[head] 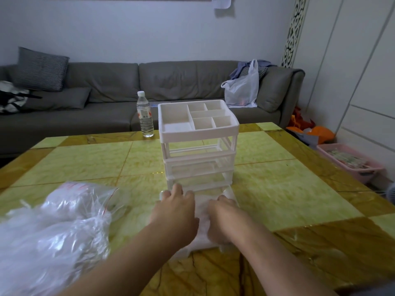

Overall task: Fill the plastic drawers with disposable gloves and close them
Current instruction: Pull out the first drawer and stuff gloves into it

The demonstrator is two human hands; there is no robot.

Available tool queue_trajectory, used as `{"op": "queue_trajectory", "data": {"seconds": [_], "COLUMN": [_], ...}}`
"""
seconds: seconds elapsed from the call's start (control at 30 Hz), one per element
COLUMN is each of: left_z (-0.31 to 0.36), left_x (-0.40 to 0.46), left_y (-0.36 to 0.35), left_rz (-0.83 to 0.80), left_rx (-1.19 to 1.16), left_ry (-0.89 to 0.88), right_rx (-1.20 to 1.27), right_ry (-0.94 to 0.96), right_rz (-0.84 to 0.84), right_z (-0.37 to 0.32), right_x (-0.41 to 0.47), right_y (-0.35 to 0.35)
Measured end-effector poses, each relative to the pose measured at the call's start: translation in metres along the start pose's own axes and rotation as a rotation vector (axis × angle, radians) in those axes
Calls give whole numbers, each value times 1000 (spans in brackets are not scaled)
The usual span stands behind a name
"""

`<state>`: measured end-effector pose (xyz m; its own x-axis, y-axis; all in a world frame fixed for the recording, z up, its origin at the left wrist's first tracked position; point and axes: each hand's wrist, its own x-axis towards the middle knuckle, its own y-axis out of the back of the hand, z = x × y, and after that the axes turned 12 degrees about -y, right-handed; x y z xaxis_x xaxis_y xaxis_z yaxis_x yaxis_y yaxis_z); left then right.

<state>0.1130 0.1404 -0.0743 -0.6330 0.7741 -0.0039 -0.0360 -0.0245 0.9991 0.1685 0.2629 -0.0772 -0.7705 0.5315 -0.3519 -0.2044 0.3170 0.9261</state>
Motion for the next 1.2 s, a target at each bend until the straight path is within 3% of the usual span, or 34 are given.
{"op": "queue_trajectory", "data": {"seconds": [0.1,0.27,0.37,0.43,0.6,0.77,0.83,0.9,1.03,1.2], "left_z": [-2,-12,-17,-17,-39,-118,-158,-193,-228,-232], "left_x": [-8,1,1,-6,-52,-107,-124,-137,-145,-140], "left_y": [2,-20,-25,-20,2,10,9,3,-18,-22], "left_rz": [137,-60,-43,-2,425,626,587,409,124,177], "left_rx": [54,-199,-265,-280,-371,-422,-346,-287,-277,-224], "left_ry": [-94,-28,-42,-68,-215,-38,79,177,198,163], "right_rx": [-1,91,108,160,319,413,430,420,370,342], "right_ry": [-4,40,17,1,31,284,402,504,584,616], "right_rz": [48,156,114,173,423,619,663,678,623,574], "right_z": [0,1,-1,-3,-26,-55,-68,-82,-99,-113], "right_x": [1,-6,-5,-4,-6,-21,-28,-33,-37,-36], "right_y": [0,9,9,9,9,0,-6,-15,-33,-47]}}
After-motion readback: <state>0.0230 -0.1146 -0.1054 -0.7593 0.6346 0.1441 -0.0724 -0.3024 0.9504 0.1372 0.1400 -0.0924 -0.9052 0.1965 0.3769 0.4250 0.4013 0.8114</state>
